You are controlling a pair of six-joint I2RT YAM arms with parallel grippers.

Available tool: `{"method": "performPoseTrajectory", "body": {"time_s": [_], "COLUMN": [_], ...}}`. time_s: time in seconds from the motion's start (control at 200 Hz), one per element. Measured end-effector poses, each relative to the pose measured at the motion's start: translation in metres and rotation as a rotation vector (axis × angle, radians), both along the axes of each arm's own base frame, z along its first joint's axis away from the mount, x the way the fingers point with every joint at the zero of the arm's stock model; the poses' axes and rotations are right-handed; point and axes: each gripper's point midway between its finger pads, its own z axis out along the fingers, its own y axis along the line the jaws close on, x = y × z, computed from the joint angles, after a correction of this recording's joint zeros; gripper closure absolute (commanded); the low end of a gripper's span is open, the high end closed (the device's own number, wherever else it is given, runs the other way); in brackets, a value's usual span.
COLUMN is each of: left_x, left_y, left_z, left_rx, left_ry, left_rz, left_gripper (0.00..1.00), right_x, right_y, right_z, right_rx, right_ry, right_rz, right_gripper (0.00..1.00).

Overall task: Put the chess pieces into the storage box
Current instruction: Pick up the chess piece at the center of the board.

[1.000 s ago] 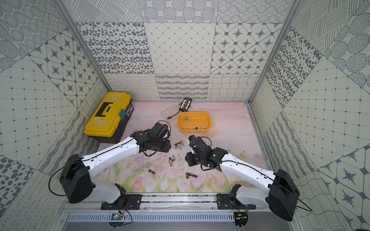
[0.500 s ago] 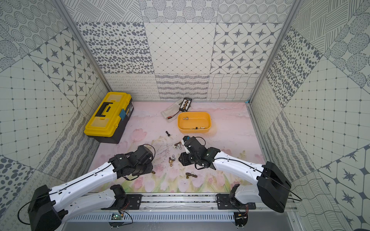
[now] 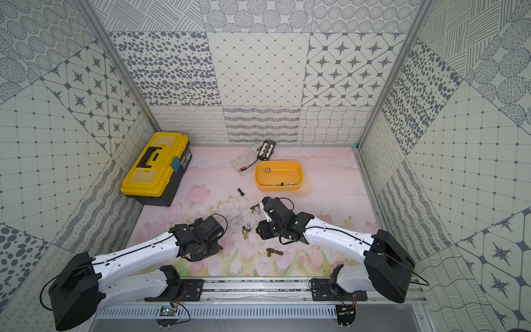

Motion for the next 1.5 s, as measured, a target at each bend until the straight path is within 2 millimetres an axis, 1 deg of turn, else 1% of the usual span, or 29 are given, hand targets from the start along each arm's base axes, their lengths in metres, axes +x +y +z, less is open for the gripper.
{"method": "performPoseTrajectory", "body": {"time_s": [0.125,0.33,0.6,0.74,0.91,0.985,1.045,1.165,1.315,1.501], "left_x": [0.005,0.011,0.019,0.023,0.026,0.028,0.027,0.028,0.029,0.034], "left_y": [-0.007,-0.014,-0.019,-0.021,-0.022,-0.022,-0.022,-0.023,-0.024,-0.03], "left_z": [-0.003,-0.007,-0.001,-0.002,-0.01,-0.012,-0.013,-0.015,-0.016,-0.011], "left_rx": [-0.013,-0.022,-0.035,-0.014,0.036,0.052,0.068,0.083,0.089,0.091], "left_ry": [-0.002,-0.003,-0.032,-0.025,0.006,0.018,0.033,0.045,0.053,0.054], "left_rz": [-0.002,-0.003,-0.02,-0.049,-0.095,-0.114,-0.131,-0.154,-0.179,-0.206], "left_gripper": [0.57,0.57,0.55,0.54,0.54,0.58,0.65,0.75,0.86,0.9], "right_x": [-0.002,-0.002,-0.002,-0.002,-0.002,-0.002,-0.002,-0.002,-0.002,0.0], "right_y": [-0.003,-0.002,0.001,0.003,0.003,0.003,0.003,0.003,0.003,0.002], "right_z": [-0.006,-0.005,-0.004,-0.008,-0.01,-0.01,-0.01,-0.011,-0.011,-0.015], "right_rx": [-0.009,0.0,0.017,0.015,0.013,0.012,0.012,0.011,0.01,-0.004], "right_ry": [0.015,0.013,0.012,0.02,0.024,0.025,0.025,0.025,0.025,0.027], "right_rz": [-0.007,-0.007,-0.004,-0.001,-0.002,-0.001,-0.001,-0.002,-0.003,-0.006], "right_gripper": [0.65,0.65,0.64,0.64,0.64,0.64,0.64,0.64,0.63,0.63]}}
